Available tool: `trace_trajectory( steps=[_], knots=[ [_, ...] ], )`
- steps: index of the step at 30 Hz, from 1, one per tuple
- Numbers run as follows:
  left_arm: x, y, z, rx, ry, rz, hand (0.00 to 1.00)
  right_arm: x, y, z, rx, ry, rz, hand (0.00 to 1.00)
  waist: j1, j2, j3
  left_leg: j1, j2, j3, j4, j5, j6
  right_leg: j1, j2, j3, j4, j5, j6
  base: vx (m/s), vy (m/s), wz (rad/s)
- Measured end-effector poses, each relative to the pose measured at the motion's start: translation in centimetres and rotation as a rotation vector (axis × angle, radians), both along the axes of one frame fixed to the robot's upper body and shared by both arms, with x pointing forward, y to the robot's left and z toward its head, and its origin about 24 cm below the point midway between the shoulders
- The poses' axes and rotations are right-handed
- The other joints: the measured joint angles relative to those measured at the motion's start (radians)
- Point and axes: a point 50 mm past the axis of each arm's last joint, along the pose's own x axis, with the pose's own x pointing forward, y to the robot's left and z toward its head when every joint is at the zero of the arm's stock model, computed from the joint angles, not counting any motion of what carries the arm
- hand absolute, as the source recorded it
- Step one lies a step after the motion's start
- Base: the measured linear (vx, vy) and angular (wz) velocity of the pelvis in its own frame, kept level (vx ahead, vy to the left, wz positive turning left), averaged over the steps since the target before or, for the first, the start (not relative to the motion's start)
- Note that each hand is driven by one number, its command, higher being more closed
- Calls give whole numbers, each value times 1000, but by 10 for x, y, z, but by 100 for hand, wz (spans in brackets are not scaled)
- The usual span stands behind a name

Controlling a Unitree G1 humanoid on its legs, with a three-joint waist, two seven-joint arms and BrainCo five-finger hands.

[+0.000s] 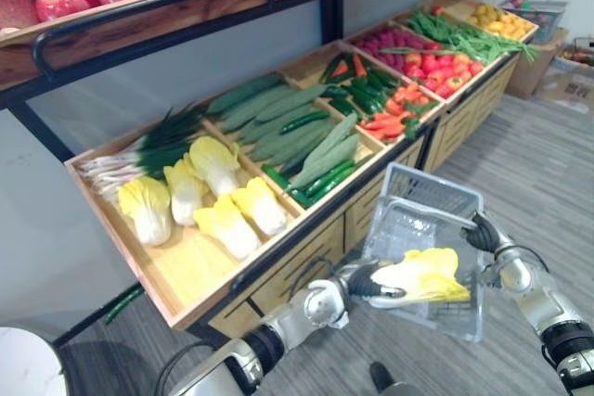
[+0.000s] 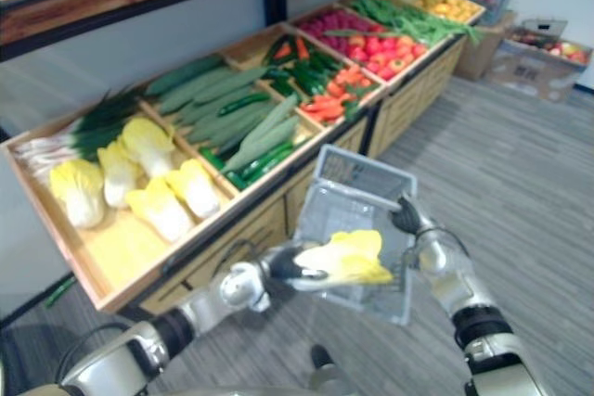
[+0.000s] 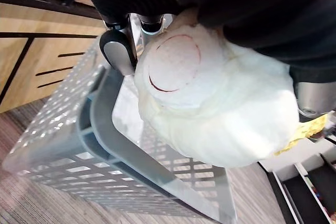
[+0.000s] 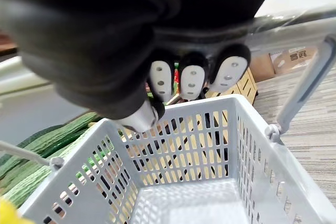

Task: Pick vegetable in the basket

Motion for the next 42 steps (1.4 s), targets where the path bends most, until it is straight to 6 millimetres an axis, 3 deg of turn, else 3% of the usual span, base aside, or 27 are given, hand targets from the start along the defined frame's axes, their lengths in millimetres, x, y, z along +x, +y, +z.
trace_trajectory(
  steps=[3,4,8,15,26,34,35,37,42],
  knots=[
    [5,3,0,38,-30,16,100,0,0,0,1,1,0,100,-2,0,1,0,1,-23,0,-2,0,-1,0,0,0,0,0,5,-23,-1],
    [8,4,1,41,-34,33,0,0,0,1,2,2,0,100,-2,0,3,0,1,-24,0,-2,1,0,0,0,0,0,0,1,-31,1],
    [13,3,2,47,-47,80,0,0,0,0,3,10,3,100,-2,1,6,-1,0,-32,0,-2,0,0,-4,-3,0,0,0,-3,-14,1],
    [28,-4,19,25,-117,117,0,2,1,1,6,15,11,100,-3,3,18,-5,-2,-46,0,-3,0,0,-6,-9,0,0,0,-11,-26,3],
    [29,-21,35,-37,-157,72,0,-2,6,-8,13,57,32,100,-10,3,19,-6,-2,-53,0,-3,0,2,-11,-14,-1,0,0,0,-11,1],
    [14,-49,63,-145,-212,-74,0,-26,-2,-31,22,153,3,100,-12,3,18,-19,-4,-109,0,1,5,19,-26,-65,-1,-2,-2,-11,-29,20],
    [3,-62,79,-227,-231,-148,0,-40,-10,-45,39,206,-44,100,1,3,19,-21,-5,-137,0,4,9,35,-33,-90,-1,-4,-3,-7,-20,41],
    [-5,-66,93,-309,-236,-195,0,-48,-16,-55,59,240,-91,100,3,2,19,-29,-6,-163,0,7,14,41,-38,-116,1,-14,3,-13,-21,43],
    [-35,-65,104,-374,-243,-333,0,-78,-38,-78,134,312,-274,100,29,-7,24,-45,-10,-218,0,15,25,59,-51,-168,4,-26,3,-16,-25,37]
  ],
)
